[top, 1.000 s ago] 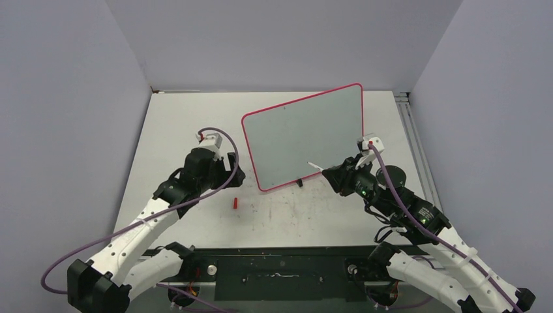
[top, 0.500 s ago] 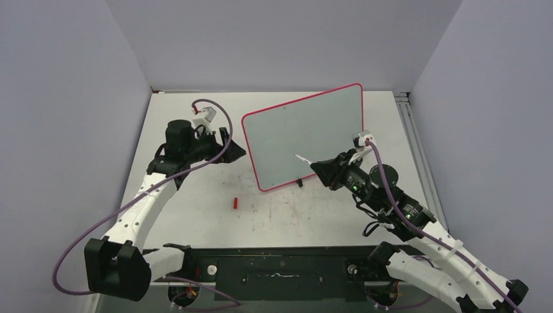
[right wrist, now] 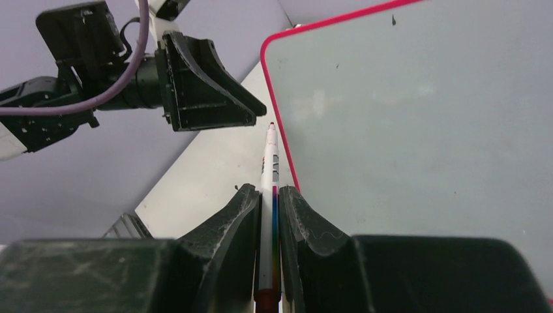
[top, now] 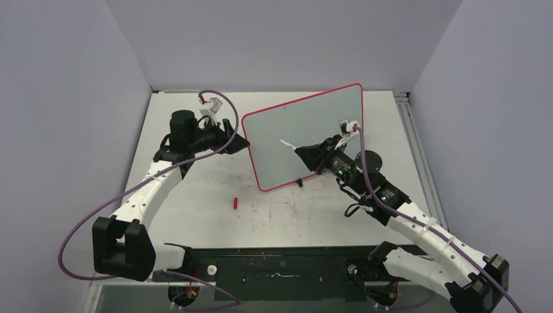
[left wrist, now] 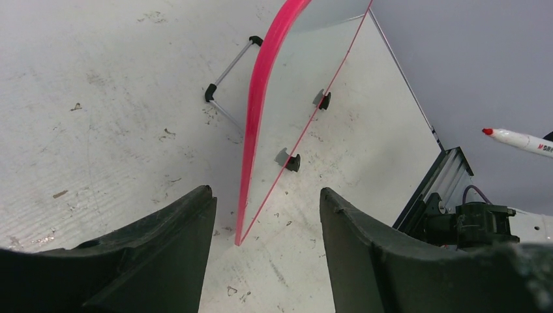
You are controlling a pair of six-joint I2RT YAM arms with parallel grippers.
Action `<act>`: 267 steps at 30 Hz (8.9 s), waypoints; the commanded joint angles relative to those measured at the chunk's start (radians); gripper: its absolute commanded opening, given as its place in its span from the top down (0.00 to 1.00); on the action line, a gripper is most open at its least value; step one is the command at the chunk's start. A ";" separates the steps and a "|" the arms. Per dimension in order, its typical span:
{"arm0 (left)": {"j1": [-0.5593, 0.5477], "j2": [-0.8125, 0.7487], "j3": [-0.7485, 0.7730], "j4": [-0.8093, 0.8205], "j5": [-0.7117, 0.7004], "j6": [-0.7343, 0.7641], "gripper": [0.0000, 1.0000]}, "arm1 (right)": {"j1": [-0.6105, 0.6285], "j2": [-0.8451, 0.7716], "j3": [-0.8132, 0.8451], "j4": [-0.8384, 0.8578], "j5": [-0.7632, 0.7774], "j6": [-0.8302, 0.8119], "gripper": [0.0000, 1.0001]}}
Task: Write a sentence on the whiteboard
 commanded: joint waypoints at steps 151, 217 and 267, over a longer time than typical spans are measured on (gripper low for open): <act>-0.016 0.069 0.002 0.202 0.065 0.040 1.00 | 0.182 0.458 0.053 0.454 0.443 -0.204 0.95; -0.013 0.058 -0.001 0.203 0.058 0.046 1.00 | 0.218 0.425 0.097 0.439 0.455 -0.295 0.95; -0.014 0.053 -0.002 0.204 0.062 0.049 1.00 | 0.178 0.446 0.094 0.423 0.541 -0.278 0.95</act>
